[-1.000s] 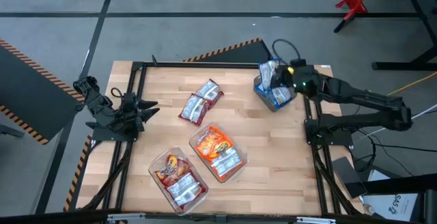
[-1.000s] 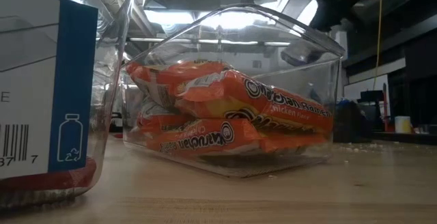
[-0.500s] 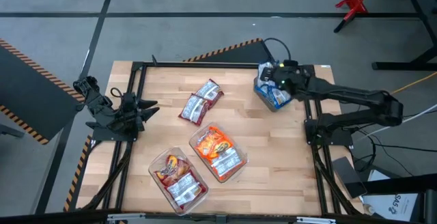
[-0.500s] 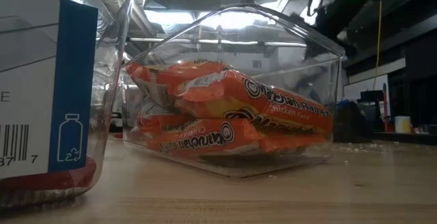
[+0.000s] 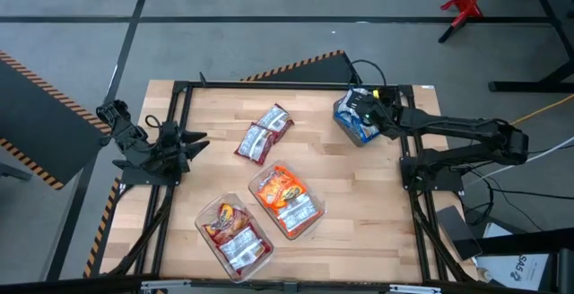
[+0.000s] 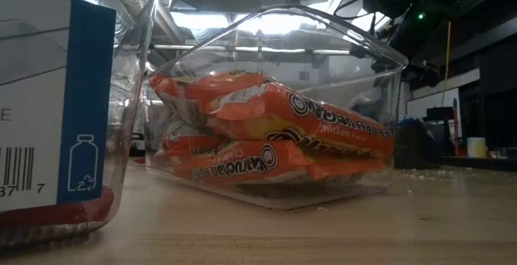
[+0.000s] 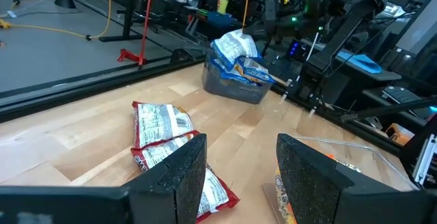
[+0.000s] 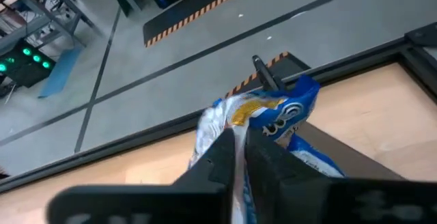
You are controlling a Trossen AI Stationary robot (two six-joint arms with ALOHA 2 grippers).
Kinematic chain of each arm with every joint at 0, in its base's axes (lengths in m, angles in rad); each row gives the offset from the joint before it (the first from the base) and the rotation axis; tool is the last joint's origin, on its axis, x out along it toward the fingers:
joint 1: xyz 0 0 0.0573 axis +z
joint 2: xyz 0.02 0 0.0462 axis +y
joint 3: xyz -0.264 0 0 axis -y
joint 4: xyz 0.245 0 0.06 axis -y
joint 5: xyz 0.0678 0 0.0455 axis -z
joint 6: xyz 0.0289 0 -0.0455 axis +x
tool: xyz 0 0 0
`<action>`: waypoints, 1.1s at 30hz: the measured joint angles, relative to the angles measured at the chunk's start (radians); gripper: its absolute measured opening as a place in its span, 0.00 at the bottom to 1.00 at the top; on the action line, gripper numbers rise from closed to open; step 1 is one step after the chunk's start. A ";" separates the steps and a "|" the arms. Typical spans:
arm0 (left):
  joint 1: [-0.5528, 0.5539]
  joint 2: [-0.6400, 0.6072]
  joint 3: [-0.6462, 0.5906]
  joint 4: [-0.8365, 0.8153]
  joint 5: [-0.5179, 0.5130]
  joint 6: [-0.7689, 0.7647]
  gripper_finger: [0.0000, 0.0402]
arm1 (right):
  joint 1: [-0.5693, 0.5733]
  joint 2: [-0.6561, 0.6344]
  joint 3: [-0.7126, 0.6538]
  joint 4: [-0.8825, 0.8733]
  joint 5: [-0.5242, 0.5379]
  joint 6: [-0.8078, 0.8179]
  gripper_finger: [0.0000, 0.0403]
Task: Sort Maruchan noodles
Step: Put the blue noodle pack into the black bin
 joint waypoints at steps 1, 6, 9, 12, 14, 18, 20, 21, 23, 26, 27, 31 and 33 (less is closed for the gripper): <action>0.000 0.000 0.000 0.000 0.000 0.000 0.43 | 0.000 0.000 0.000 0.000 0.006 0.000 0.09; 0.000 0.000 0.000 0.001 0.003 -0.007 0.43 | -0.008 -0.001 0.000 -0.003 0.000 -0.011 0.24; 0.000 0.000 0.000 0.001 0.003 -0.007 0.43 | -0.006 -0.002 0.000 -0.004 0.015 -0.041 0.31; 0.000 0.000 0.000 0.001 0.003 -0.007 0.43 | -0.005 -0.022 0.000 0.047 0.023 -0.140 0.35; 0.000 0.000 0.000 0.001 0.004 -0.007 0.43 | -0.005 -0.040 0.000 0.113 0.010 -0.258 0.36; 0.000 0.000 0.000 0.001 0.003 -0.007 0.43 | -0.005 -0.078 0.001 0.245 -0.087 -0.498 0.37; 0.000 0.000 0.000 -0.001 0.003 -0.007 0.43 | -0.005 -0.080 0.002 0.282 -0.137 -0.569 0.37; 0.000 0.000 0.000 -0.005 -0.001 -0.006 0.43 | -0.005 -0.077 0.002 0.283 -0.151 -0.585 0.37; 0.000 0.000 0.000 -0.018 -0.008 -0.006 0.43 | -0.006 -0.050 0.002 0.277 -0.153 -0.587 0.37; 0.000 0.000 0.000 -0.023 -0.025 -0.007 0.43 | -0.017 0.011 -0.001 0.254 -0.150 -0.588 0.37; 0.000 0.000 0.000 -0.023 -0.028 -0.007 0.43 | -0.021 0.031 -0.004 0.251 -0.151 -0.588 0.37; 0.000 0.000 0.000 -0.023 -0.020 -0.032 0.43 | -0.049 0.129 -0.015 0.236 -0.157 -0.586 0.37; 0.000 0.000 0.000 -0.023 -0.008 -0.035 0.43 | -0.069 0.171 -0.015 0.236 -0.176 -0.564 0.37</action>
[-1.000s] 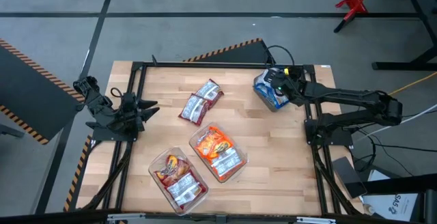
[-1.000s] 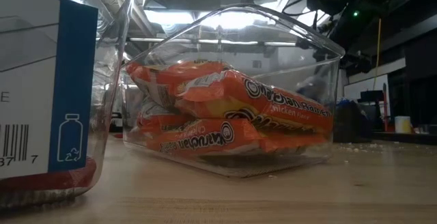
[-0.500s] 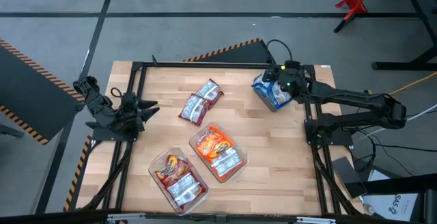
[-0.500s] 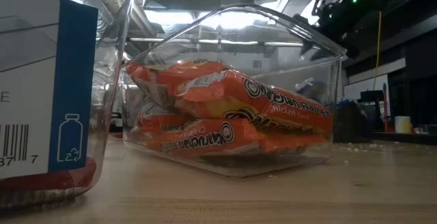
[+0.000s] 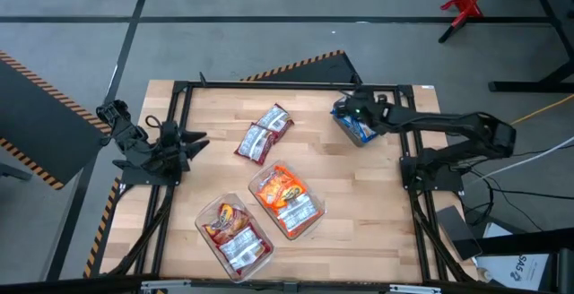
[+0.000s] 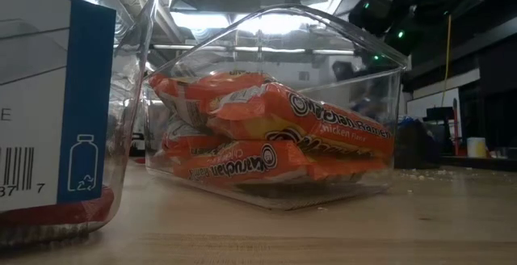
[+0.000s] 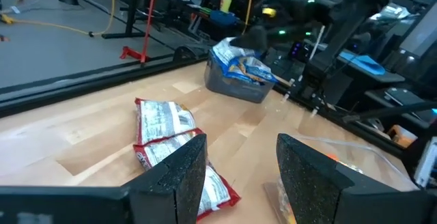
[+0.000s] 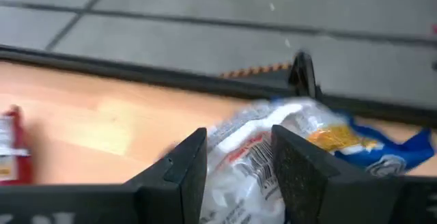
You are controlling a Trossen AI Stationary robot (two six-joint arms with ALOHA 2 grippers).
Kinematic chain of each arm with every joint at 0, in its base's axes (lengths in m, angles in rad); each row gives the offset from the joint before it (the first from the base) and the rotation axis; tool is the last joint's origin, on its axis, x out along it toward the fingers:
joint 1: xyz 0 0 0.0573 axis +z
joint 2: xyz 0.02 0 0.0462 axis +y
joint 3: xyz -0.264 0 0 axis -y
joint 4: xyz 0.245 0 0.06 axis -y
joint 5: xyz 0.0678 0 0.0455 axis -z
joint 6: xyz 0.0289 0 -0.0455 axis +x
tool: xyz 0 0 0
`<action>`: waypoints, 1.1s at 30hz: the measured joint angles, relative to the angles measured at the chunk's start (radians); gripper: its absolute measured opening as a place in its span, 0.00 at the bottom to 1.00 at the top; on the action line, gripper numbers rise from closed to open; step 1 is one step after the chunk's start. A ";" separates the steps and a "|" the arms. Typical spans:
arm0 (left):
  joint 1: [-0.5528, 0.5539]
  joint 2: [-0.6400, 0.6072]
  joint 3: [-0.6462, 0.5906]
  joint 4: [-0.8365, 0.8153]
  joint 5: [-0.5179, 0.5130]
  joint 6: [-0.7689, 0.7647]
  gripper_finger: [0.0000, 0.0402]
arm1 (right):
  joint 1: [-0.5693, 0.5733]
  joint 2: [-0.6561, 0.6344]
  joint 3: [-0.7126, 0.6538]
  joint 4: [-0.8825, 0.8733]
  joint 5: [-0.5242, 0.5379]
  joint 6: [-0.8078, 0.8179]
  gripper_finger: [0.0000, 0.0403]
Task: Sort Maruchan noodles
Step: Put the blue noodle pack into the black bin, then put the red noodle pack into the bottom transparent bin
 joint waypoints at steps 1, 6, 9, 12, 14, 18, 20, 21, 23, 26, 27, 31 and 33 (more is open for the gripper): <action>0.000 0.000 0.000 0.000 0.004 -0.005 0.43 | -0.010 0.014 0.000 -0.016 -0.011 0.022 0.37; 0.000 0.000 0.000 0.000 0.007 -0.024 0.43 | -0.023 0.032 0.000 -0.007 -0.028 0.033 0.37; 0.000 0.000 0.000 0.000 0.007 -0.024 0.43 | -0.022 0.000 0.000 0.010 -0.021 0.029 0.37; 0.000 0.000 0.000 0.000 0.007 -0.024 0.43 | -0.022 -0.050 0.000 0.029 -0.021 -0.010 0.37; 0.000 0.000 0.000 0.000 0.008 -0.024 0.43 | -0.022 -0.095 0.001 0.062 -0.021 -0.036 0.37; 0.000 0.000 0.000 0.000 0.008 -0.025 0.43 | -0.022 -0.188 0.001 0.116 -0.071 -0.106 0.37; 0.000 0.000 0.000 0.000 0.009 -0.027 0.43 | -0.022 -0.226 0.001 0.153 -0.158 -0.153 0.37; 0.000 0.000 0.000 0.000 0.009 -0.030 0.43 | -0.022 -0.241 0.001 0.172 -0.217 -0.178 0.37; 0.000 0.000 0.000 0.000 0.009 -0.049 0.43 | -0.022 -0.262 0.001 0.219 -0.367 -0.222 0.37; 0.000 0.000 0.000 0.001 0.009 -0.116 0.43 | -0.021 -0.279 0.001 0.278 -0.578 -0.247 0.37; 0.000 0.000 0.000 0.004 0.009 -0.147 0.43 | -0.021 -0.279 0.001 0.296 -0.641 -0.254 0.37; 0.000 0.000 0.000 0.011 0.019 -0.291 0.43 | -0.021 -0.281 0.001 0.326 -0.809 -0.270 0.37; 0.000 0.000 0.000 0.013 0.035 -0.337 0.43 | -0.021 -0.281 0.001 0.320 -0.823 -0.296 0.37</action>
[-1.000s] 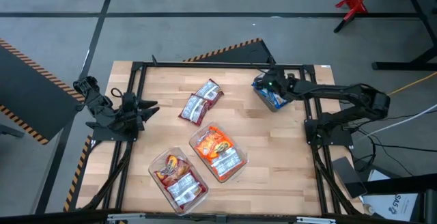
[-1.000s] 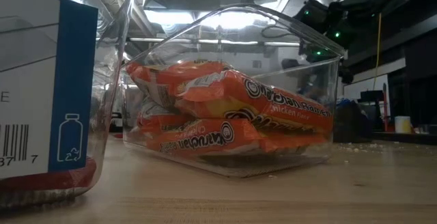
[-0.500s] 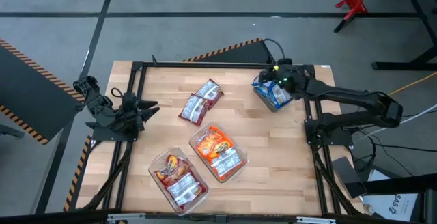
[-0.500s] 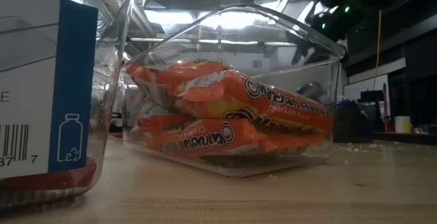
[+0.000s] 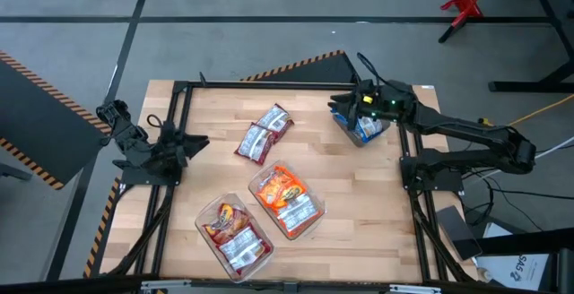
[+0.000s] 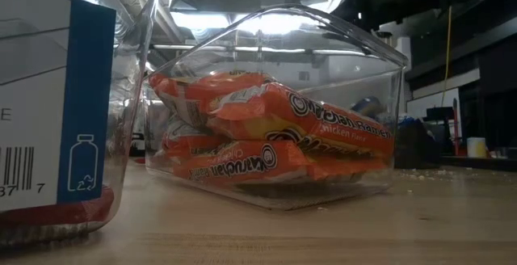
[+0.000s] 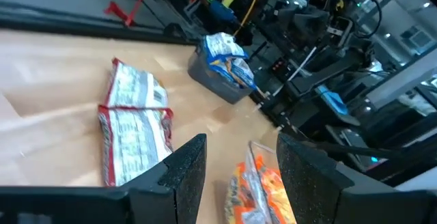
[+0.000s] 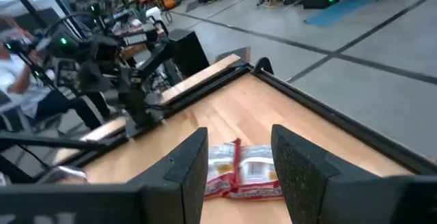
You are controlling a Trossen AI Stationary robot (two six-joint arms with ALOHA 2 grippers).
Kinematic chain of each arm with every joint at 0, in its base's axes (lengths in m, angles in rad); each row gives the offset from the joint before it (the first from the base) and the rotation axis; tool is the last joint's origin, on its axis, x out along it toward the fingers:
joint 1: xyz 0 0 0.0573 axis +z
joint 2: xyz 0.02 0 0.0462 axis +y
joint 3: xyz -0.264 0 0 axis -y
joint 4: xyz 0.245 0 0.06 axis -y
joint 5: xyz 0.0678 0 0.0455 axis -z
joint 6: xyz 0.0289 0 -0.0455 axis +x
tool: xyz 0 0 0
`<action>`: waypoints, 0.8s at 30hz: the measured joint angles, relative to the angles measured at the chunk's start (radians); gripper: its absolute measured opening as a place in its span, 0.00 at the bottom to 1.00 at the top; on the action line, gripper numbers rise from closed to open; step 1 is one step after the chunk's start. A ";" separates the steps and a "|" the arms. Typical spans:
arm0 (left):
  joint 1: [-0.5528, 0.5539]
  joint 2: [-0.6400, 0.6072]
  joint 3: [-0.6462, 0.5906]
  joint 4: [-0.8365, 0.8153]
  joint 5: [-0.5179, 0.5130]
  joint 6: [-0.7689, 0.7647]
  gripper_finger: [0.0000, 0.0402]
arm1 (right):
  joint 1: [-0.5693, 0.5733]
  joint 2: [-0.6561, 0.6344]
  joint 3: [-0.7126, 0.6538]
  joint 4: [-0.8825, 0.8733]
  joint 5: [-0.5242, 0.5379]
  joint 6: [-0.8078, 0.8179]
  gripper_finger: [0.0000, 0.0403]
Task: Sort Maruchan noodles
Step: Put the red noodle pack into the bottom transparent bin
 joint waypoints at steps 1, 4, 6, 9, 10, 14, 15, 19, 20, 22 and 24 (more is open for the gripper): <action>0.000 0.000 0.000 0.000 0.008 -0.016 0.43 | 0.000 0.000 0.000 -0.002 -0.002 -0.015 0.37; 0.000 0.000 0.000 0.002 0.030 -0.051 0.43 | 0.000 0.000 0.000 -0.022 -0.002 -0.061 0.37; 0.000 0.000 0.000 0.006 0.030 -0.050 0.43 | 0.000 0.000 0.000 -0.053 -0.004 -0.068 0.37; 0.000 0.000 0.000 0.006 0.011 -0.019 0.43 | 0.000 0.000 0.000 -0.062 -0.005 -0.030 0.37; 0.000 0.000 0.000 0.006 -0.001 -0.007 0.43 | 0.000 0.000 0.000 -0.063 -0.012 -0.010 0.37; 0.000 0.000 0.000 0.006 -0.025 -0.002 0.43 | 0.000 0.000 0.000 -0.063 -0.039 0.020 0.37; 0.000 0.000 0.000 0.006 -0.025 -0.012 0.43 | 0.000 0.000 0.000 -0.063 -0.039 0.019 0.37; 0.000 0.000 0.000 0.006 -0.024 -0.051 0.43 | 0.000 0.002 0.000 -0.068 -0.039 0.012 0.37; 0.000 0.000 0.000 0.006 -0.024 -0.051 0.43 | 0.000 0.007 0.000 -0.065 -0.039 0.010 0.37; 0.000 0.000 0.000 0.006 -0.025 -0.041 0.43 | 0.000 0.018 0.000 -0.066 -0.057 0.011 0.37; 0.000 0.000 0.000 0.006 -0.027 -0.013 0.43 | 0.000 0.034 0.000 -0.056 -0.079 0.027 0.37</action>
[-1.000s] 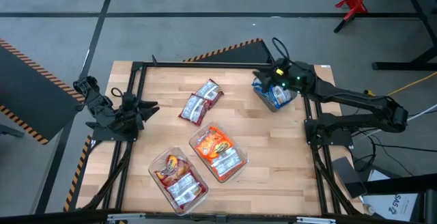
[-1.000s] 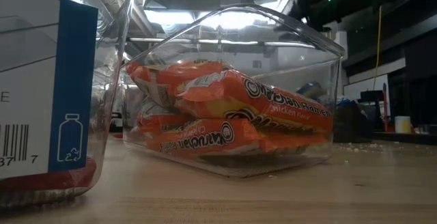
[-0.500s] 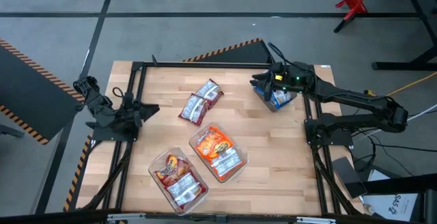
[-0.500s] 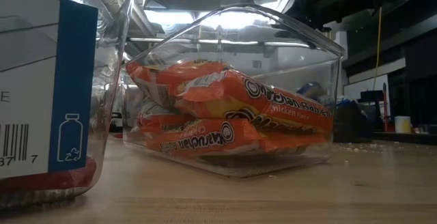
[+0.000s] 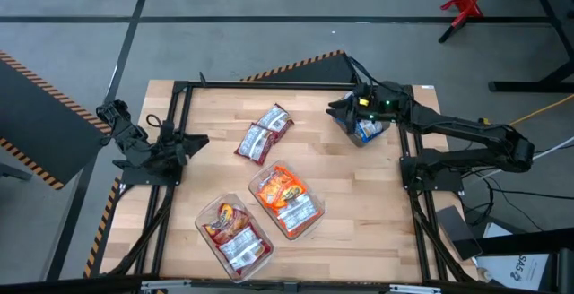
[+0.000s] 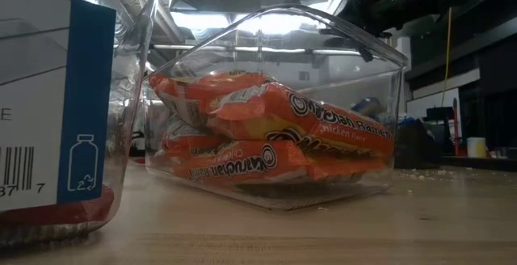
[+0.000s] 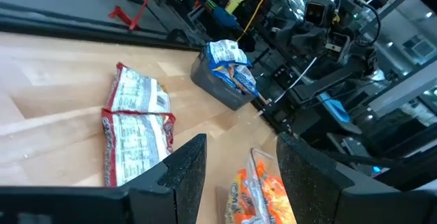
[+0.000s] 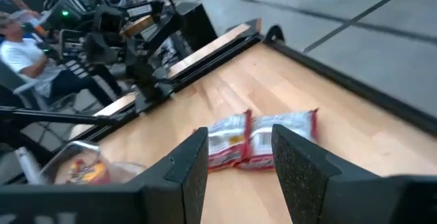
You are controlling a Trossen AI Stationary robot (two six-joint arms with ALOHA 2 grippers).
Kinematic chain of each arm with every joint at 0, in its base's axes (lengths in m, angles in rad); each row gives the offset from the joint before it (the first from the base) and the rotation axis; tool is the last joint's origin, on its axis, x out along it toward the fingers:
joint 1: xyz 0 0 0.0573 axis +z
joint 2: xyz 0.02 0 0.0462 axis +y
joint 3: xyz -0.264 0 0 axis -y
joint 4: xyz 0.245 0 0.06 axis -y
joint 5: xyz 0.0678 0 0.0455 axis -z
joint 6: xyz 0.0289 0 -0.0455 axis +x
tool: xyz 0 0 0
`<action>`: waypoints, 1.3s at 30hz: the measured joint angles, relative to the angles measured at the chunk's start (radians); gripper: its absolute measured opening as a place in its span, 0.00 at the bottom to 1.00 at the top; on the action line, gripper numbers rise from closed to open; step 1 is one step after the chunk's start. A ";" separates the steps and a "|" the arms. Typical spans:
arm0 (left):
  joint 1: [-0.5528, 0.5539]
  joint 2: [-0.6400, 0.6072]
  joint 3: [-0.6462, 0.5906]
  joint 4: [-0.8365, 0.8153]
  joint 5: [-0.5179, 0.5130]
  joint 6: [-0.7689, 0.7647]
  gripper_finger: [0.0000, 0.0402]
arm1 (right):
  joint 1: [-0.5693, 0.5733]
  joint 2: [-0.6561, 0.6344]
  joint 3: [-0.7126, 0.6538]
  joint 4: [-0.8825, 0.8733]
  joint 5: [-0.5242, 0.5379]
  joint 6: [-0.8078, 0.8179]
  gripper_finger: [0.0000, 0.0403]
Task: Sort Maruchan noodles
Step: Put the red noodle pack into the bottom transparent bin
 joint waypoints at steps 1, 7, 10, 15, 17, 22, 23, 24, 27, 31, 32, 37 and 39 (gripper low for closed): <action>0.000 0.000 0.000 0.000 -0.007 0.013 0.43 | 0.000 0.007 0.000 -0.002 -0.019 0.016 0.37; 0.015 0.000 0.000 -0.009 -0.028 0.017 0.43 | 0.053 0.059 0.000 0.003 -0.055 0.067 0.37; 0.053 0.000 0.000 -0.064 0.006 -0.015 0.43 | 0.097 0.100 0.000 0.005 -0.026 0.065 0.37; 0.158 0.007 0.000 -0.124 0.028 -0.049 0.43 | 0.142 0.192 0.000 0.002 0.003 0.040 0.37; 0.206 0.007 0.000 -0.119 0.068 -0.035 0.43 | 0.155 0.227 0.000 0.006 0.044 0.040 0.37; 0.321 0.100 0.000 -0.070 0.208 -0.033 0.43 | 0.157 0.262 0.000 0.007 0.088 0.011 0.37; 0.344 0.126 0.000 -0.034 0.244 -0.022 0.43 | 0.157 0.262 0.000 0.009 0.098 0.001 0.37; 0.366 0.158 0.000 0.014 0.280 -0.003 0.43 | 0.157 0.262 0.000 0.016 0.110 -0.011 0.37; 0.429 0.283 0.000 0.159 0.391 0.062 0.43 | 0.157 0.261 0.000 0.071 0.124 -0.041 0.38; 0.511 0.403 0.000 0.204 0.454 0.071 0.43 | 0.157 0.275 0.007 0.174 0.166 -0.090 0.46; 0.532 0.427 0.000 0.200 0.456 0.070 0.43 | 0.157 0.283 0.015 0.170 0.176 -0.103 0.48; 0.631 0.499 0.000 0.194 0.538 0.063 0.43 | 0.157 0.398 0.122 0.162 0.193 -0.196 0.64; 0.661 0.506 0.000 0.195 0.566 0.064 0.43 | 0.157 0.465 0.177 0.159 0.167 -0.224 0.69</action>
